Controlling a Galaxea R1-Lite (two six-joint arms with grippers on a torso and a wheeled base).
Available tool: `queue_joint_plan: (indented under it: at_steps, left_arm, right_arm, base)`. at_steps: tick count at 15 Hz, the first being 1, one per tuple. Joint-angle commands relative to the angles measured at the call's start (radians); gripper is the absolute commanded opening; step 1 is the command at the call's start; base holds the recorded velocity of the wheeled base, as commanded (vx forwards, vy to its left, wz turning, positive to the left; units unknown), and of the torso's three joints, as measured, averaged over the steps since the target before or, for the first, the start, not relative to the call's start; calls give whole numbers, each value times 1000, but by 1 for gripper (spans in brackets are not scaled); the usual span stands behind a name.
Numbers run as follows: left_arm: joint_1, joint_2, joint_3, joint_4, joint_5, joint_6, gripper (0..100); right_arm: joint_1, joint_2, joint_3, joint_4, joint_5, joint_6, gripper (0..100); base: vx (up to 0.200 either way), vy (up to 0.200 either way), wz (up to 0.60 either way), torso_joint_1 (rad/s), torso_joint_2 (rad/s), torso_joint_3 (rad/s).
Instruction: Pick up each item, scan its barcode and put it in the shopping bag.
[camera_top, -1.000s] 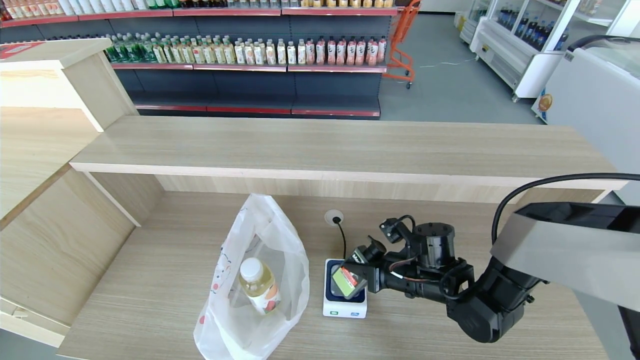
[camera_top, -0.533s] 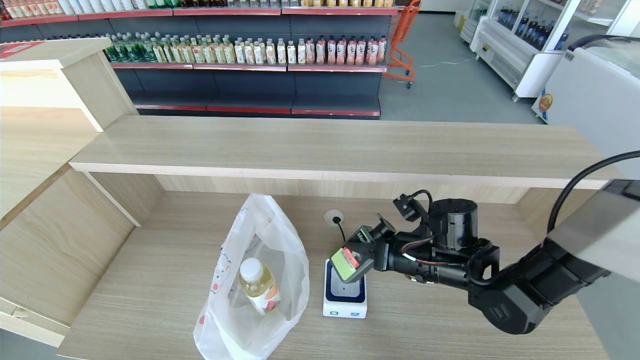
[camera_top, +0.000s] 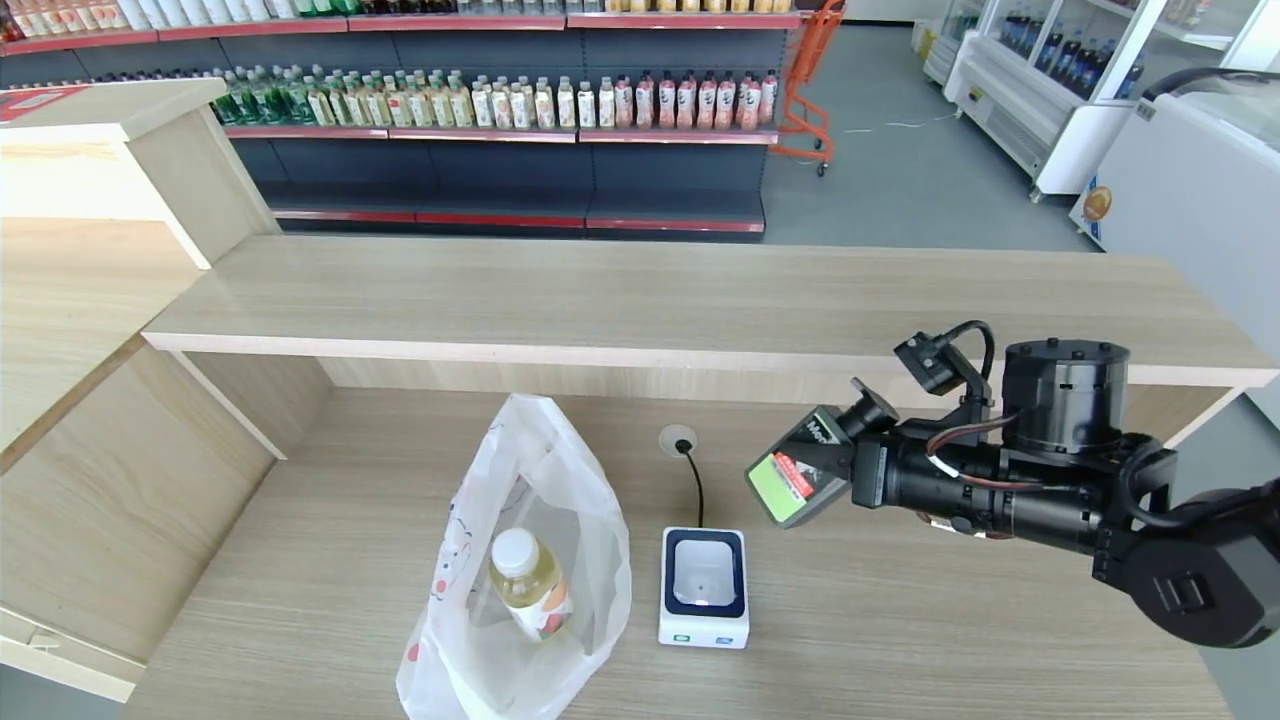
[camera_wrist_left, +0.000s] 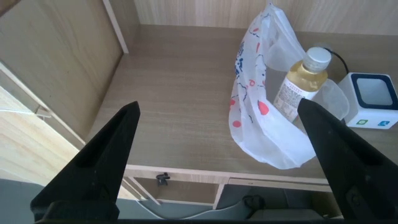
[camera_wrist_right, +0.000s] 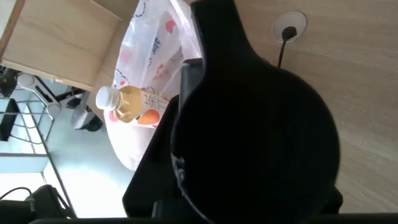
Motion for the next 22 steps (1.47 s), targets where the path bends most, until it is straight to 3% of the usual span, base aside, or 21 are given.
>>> queue_joint_plan:
  at_steps: [1, 7, 10, 13, 18, 22]
  left_arm:
    - [0, 0, 0, -1, 0, 1, 100]
    - [0, 0, 0, -1, 0, 3, 100]
    - [0, 0, 0, -1, 0, 0, 100]
    - [0, 0, 0, -1, 0, 0, 100]
    - [0, 0, 0, -1, 0, 0, 100]
    - [0, 0, 0, -1, 0, 0, 100]
  right_arm:
    - [-3, -51, 4, 6, 6, 9, 0]
    - [-1, -25, 33, 0, -2, -1, 0]
    - [-15, 39, 27, -3, -8, -139, 0]
    - [-36, 122, 4, -18, -26, -276, 0]
    - [-35, 317, -85, -143, -80, -393, 0]
    - [-15, 410, -108, -233, -75, -399, 0]
  base:
    - [0, 200, 0, 12, 12, -2]
    - [0, 200, 0, -2, 2, 2]
    - [0, 200, 0, 1, 4, 4]
    - [0, 0, 0, 0, 0, 0]
    - [0, 0, 0, 0, 0, 0]
    - [0, 0, 0, 0, 0, 0]
